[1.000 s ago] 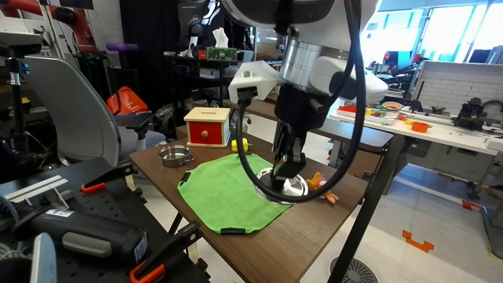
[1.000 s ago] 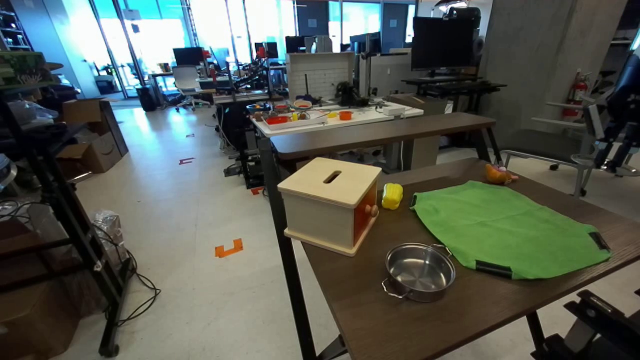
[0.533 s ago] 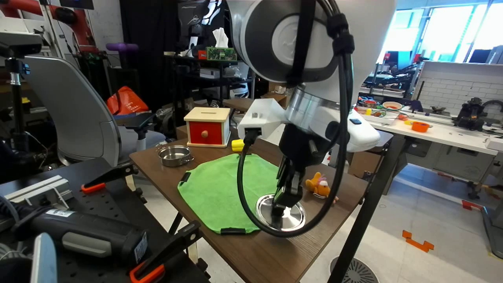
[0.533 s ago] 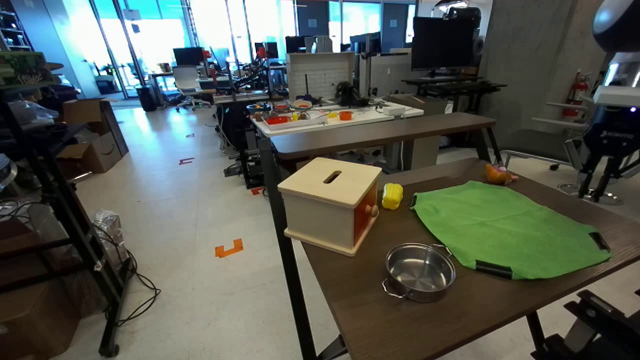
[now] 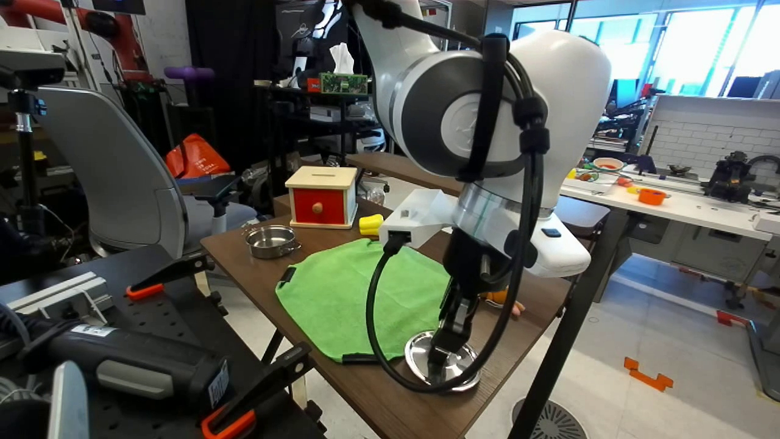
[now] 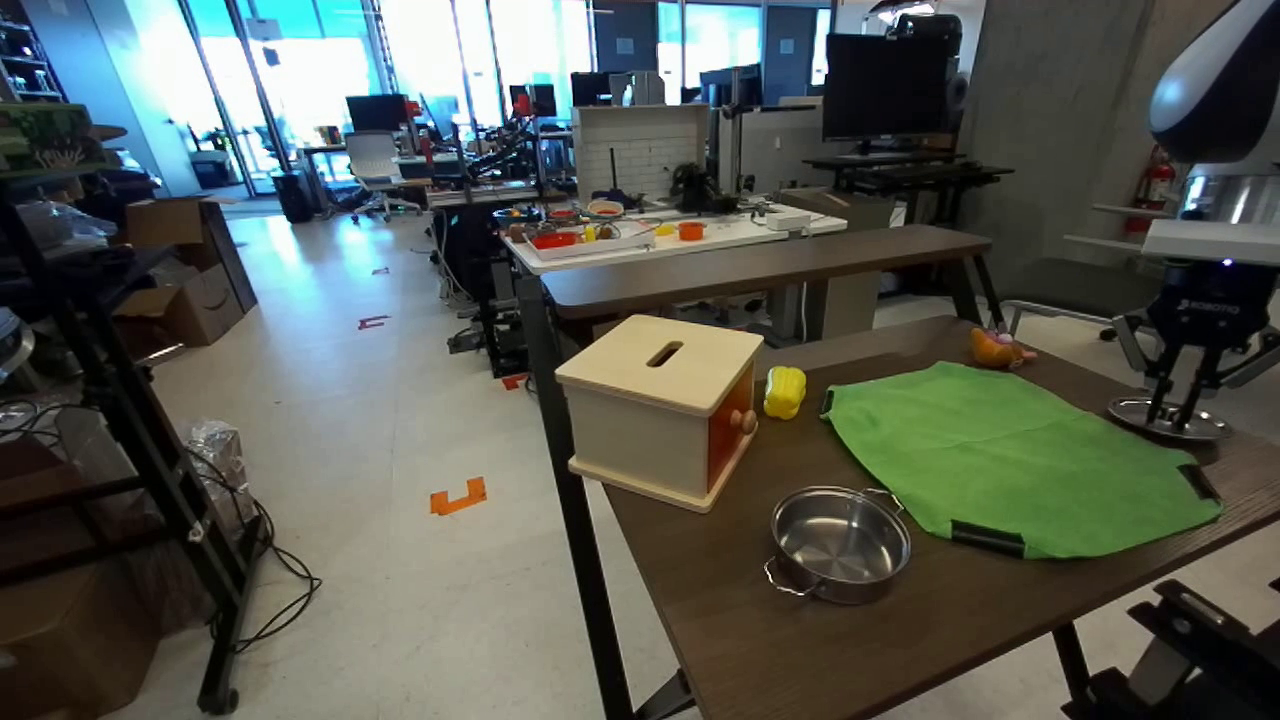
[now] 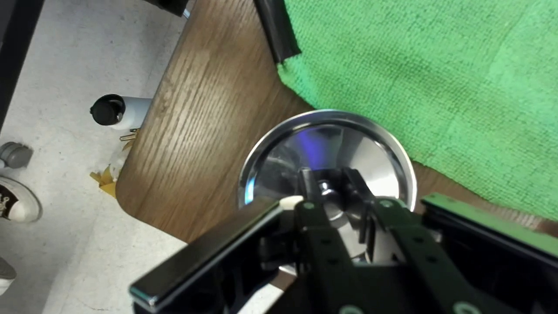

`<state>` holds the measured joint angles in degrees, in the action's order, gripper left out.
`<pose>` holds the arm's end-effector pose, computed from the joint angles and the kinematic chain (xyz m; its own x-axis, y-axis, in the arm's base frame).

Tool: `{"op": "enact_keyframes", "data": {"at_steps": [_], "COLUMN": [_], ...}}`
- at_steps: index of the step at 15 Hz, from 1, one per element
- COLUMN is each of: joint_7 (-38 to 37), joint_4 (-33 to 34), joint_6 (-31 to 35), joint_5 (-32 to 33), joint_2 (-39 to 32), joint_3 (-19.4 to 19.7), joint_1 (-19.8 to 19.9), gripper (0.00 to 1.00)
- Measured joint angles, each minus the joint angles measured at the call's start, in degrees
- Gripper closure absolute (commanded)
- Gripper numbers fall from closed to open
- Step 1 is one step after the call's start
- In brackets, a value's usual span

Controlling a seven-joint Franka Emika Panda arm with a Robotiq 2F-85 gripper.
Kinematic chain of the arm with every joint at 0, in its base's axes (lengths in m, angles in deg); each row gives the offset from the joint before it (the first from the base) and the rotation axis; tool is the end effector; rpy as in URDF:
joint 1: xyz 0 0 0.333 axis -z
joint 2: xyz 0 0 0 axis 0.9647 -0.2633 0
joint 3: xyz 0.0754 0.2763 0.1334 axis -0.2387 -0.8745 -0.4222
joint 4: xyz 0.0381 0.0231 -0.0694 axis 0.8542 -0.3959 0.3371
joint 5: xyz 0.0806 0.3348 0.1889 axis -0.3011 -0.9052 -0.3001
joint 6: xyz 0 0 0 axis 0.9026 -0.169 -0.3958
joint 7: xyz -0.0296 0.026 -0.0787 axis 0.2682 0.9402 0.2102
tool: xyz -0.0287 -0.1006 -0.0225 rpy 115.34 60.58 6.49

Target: Remove the lid from the pot

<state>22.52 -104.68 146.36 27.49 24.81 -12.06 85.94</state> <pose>0.5408 -0.2103 0.0986 0.4471 -0.8738 -0.1910 -0.8828 -0.4655 0.0631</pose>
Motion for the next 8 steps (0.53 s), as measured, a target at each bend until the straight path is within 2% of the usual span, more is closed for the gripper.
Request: {"op": "enact_keyframes", "data": {"at_steps": [4,5,6,8], "joint_7": [-3.95,-4.6,-5.08,-5.41], "joint_4": [2.43,2.76,2.89,2.93], "joint_6": [-0.05,-0.17,-0.18,-0.18], "joint_5": [0.21,0.21,0.22,0.21], "joint_2": [-2.36,-2.45,-2.52,-2.54], "joint_3": [1.55,1.89,2.04,2.05], "joint_1": [-2.28,-2.66,-2.85,-2.9], "gripper": [0.95,0.55,0.54,0.41]}}
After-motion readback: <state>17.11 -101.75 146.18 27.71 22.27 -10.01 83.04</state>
